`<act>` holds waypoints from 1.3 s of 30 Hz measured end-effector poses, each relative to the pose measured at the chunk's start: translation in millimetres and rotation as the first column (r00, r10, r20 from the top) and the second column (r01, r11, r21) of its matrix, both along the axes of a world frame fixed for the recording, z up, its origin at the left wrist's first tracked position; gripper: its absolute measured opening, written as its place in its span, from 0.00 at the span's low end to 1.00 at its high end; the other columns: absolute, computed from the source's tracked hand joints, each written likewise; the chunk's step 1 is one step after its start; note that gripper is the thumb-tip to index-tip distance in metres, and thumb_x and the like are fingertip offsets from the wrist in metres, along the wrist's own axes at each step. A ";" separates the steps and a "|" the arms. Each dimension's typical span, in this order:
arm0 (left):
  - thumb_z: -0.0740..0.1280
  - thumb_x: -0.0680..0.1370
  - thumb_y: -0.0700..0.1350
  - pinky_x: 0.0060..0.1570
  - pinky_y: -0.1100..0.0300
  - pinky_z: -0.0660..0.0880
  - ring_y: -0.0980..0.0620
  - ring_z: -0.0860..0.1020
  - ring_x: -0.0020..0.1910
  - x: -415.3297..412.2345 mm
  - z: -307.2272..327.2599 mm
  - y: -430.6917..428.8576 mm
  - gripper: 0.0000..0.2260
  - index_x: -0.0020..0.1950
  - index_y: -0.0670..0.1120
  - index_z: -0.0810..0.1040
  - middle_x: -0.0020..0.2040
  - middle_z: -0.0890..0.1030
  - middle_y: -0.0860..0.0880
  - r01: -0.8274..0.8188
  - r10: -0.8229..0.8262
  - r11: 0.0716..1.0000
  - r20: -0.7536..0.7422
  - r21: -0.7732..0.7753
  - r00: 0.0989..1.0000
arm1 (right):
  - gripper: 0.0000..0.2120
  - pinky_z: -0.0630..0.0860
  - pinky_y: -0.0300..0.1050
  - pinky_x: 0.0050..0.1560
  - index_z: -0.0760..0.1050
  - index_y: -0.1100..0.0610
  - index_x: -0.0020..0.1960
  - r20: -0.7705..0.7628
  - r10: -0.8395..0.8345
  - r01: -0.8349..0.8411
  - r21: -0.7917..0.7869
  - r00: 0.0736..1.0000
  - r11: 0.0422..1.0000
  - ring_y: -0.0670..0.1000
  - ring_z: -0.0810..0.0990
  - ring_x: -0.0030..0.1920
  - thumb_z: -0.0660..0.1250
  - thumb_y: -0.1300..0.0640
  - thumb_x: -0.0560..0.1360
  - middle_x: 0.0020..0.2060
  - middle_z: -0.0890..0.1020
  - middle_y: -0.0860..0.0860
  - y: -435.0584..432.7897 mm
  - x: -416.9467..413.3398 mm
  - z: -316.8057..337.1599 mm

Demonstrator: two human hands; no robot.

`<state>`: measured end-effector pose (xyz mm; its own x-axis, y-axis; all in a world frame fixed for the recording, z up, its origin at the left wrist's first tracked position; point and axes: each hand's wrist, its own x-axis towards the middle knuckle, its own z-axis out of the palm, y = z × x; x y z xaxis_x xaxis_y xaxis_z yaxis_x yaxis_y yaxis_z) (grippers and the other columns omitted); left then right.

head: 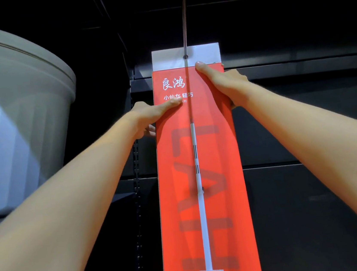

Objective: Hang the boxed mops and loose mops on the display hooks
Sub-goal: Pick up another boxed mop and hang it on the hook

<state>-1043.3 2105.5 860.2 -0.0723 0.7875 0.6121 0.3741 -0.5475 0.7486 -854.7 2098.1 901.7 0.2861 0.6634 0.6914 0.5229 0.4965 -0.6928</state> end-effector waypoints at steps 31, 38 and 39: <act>0.66 0.67 0.69 0.66 0.42 0.66 0.42 0.66 0.70 -24.4 -311.8 -168.3 0.43 0.75 0.50 0.57 0.73 0.66 0.45 -0.323 0.292 0.939 -0.765 0.117 0.574 | 0.44 0.52 0.62 0.74 0.45 0.56 0.78 0.627 -0.199 0.372 -0.156 0.753 0.915 0.62 0.48 0.77 0.66 0.42 0.73 0.78 0.49 0.56 -169.3 -1.9 -364.3; 0.63 0.70 0.68 0.70 0.39 0.58 0.40 0.61 0.73 -9.4 -426.6 -239.8 0.40 0.76 0.49 0.58 0.74 0.64 0.44 -0.216 0.068 0.975 -0.877 -0.041 0.475 | 0.41 0.59 0.61 0.72 0.51 0.57 0.77 0.674 -0.107 0.462 -0.373 0.731 0.804 0.61 0.58 0.75 0.66 0.42 0.73 0.76 0.58 0.56 -270.6 13.7 -482.0; 0.62 0.71 0.68 0.71 0.39 0.56 0.40 0.59 0.74 -5.7 -442.5 -254.5 0.40 0.76 0.49 0.57 0.75 0.62 0.44 -0.208 0.035 0.976 -0.887 -0.069 0.460 | 0.40 0.59 0.60 0.72 0.52 0.57 0.77 0.682 -0.100 0.475 -0.389 0.725 0.789 0.61 0.58 0.75 0.65 0.42 0.73 0.76 0.59 0.56 -288.5 16.7 -495.6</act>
